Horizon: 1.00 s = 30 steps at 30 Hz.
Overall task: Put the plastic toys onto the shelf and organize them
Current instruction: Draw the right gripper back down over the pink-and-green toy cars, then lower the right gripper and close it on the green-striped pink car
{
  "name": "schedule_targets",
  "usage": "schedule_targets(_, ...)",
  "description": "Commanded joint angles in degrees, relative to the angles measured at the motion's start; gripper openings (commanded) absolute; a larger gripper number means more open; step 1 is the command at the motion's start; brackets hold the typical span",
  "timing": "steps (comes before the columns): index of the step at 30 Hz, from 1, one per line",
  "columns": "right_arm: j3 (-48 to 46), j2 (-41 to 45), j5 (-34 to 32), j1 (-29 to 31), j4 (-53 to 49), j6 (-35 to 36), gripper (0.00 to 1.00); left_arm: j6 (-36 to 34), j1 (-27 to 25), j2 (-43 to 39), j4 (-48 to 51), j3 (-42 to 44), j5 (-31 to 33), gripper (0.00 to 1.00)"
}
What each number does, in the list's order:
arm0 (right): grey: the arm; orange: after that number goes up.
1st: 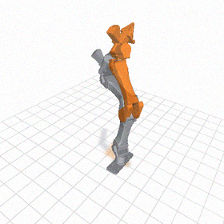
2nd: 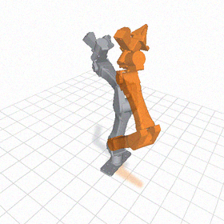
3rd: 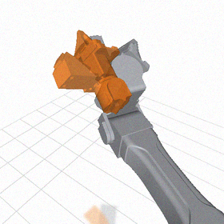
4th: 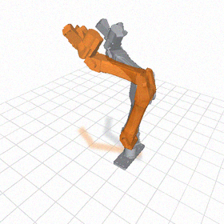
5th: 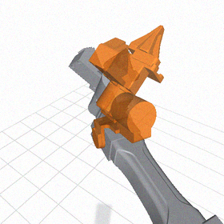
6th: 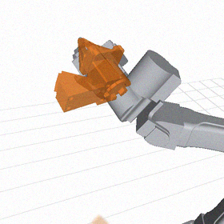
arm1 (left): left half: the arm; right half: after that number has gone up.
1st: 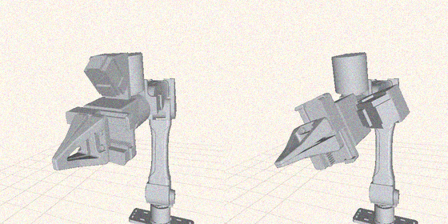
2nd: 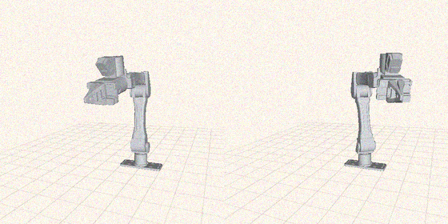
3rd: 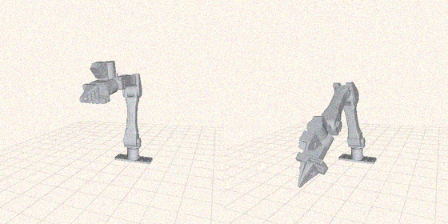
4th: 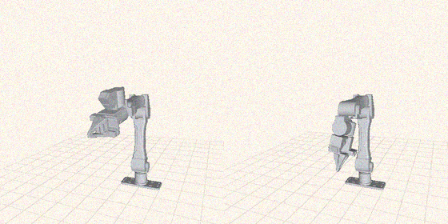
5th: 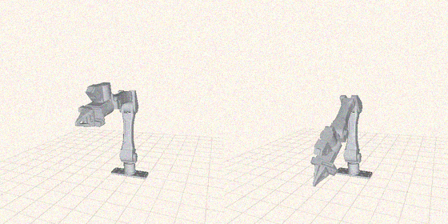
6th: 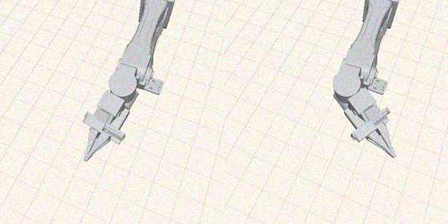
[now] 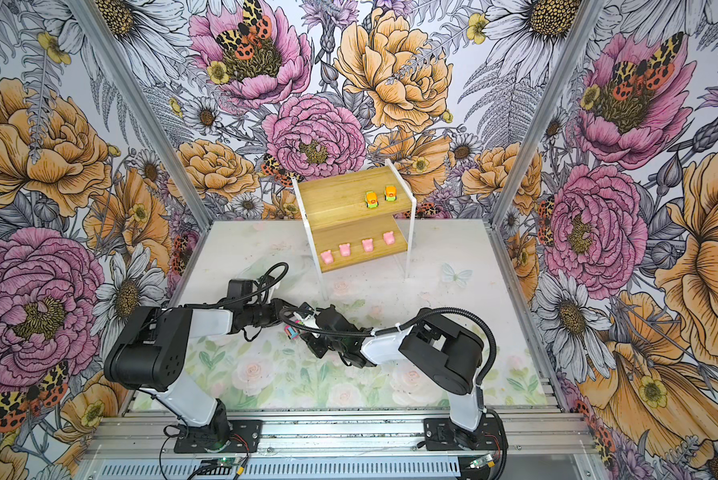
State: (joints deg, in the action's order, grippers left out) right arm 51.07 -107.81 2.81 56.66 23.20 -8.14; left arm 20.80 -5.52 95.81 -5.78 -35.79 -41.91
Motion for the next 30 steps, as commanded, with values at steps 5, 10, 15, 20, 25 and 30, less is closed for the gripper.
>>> schedule_targets(5, 2.12, -1.96, -0.03, -1.37, 0.65, -1.61, 0.41, -1.91, -0.91, 1.22, 1.10, -1.87, -1.65, 0.26)
schedule_targets(10, 2.76, -2.71, 2.35, -1.47, 0.44, -1.47, 0.41, -2.25, -1.37, 1.24, 1.43, -2.08, -1.82, 0.26)
schedule_targets(15, 3.25, -3.27, 3.09, -1.46, 0.07, -1.78, 0.43, -2.77, -1.86, 1.79, 2.13, -2.68, -2.17, 0.26)
schedule_targets(20, 3.61, -3.59, 3.07, -1.39, -0.15, -1.88, 0.45, -3.46, -2.44, 2.25, 3.10, -3.38, -2.41, 0.26)
schedule_targets(25, 3.82, -3.70, 2.73, -1.47, -0.39, -1.96, 0.46, -4.05, -3.07, 2.88, 4.07, -4.01, -2.63, 0.26)
schedule_targets(30, 4.35, -4.38, 2.83, -1.43, -0.95, -2.07, 0.47, -4.41, -3.62, 2.93, 4.44, -4.17, -3.22, 0.26)
